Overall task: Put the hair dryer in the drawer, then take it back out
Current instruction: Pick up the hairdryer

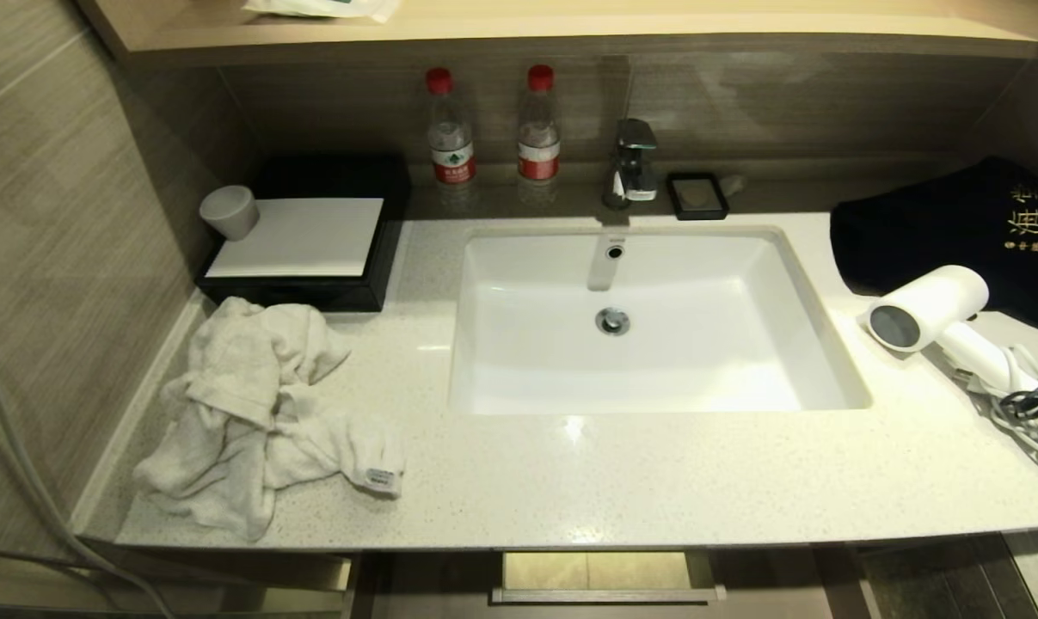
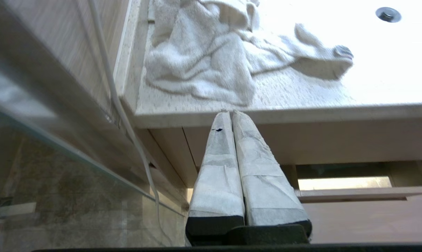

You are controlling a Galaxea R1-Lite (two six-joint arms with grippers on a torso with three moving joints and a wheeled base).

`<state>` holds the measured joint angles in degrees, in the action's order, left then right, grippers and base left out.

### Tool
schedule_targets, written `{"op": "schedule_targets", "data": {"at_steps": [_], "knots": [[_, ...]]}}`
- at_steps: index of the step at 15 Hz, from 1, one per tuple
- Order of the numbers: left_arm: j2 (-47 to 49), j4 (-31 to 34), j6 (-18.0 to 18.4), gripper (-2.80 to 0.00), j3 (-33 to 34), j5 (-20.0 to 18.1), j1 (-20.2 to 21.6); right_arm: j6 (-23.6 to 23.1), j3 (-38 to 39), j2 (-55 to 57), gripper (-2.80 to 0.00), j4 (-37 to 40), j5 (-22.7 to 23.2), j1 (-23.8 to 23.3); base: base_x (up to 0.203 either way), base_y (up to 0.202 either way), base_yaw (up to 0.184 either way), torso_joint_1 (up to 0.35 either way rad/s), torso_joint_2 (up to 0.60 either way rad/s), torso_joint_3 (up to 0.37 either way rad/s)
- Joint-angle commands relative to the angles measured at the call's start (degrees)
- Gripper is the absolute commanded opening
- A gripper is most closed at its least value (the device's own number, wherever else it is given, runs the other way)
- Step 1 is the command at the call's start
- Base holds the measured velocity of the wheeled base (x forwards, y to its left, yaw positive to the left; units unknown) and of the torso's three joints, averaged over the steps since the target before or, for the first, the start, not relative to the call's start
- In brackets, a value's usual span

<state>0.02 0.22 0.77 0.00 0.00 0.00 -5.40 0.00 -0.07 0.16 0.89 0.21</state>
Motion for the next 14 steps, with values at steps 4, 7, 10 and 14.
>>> {"op": "schedule_targets", "data": {"at_steps": [4,7,10,14], "knots": [[0.1,0.0,0.0,-2.8,0.1,0.0,0.0,0.6,0.0,0.0,-2.8,0.1,-0.2,0.1,0.0,0.0,0.0,0.093,-0.06,0.031],[0.1,0.0,0.0,-2.8,0.1,0.0,0.0,0.5,0.1,0.0,-2.8,-0.5,-0.3,0.0,0.0,0.0,0.0,0.0,0.0,0.0],[0.1,0.0,-0.2,-2.8,0.1,0.0,0.0,-0.8,-10.4,5.2,-2.8,3.2,-0.3,0.0,0.0,0.0,0.0,0.0,0.0,0.0],[0.1,0.0,-0.4,-2.8,0.1,0.0,0.0,-1.2,-43.8,31.4,-2.8,20.2,-3.3,0.7,0.0,0.0,0.0,0.0,0.0,0.0]]}}
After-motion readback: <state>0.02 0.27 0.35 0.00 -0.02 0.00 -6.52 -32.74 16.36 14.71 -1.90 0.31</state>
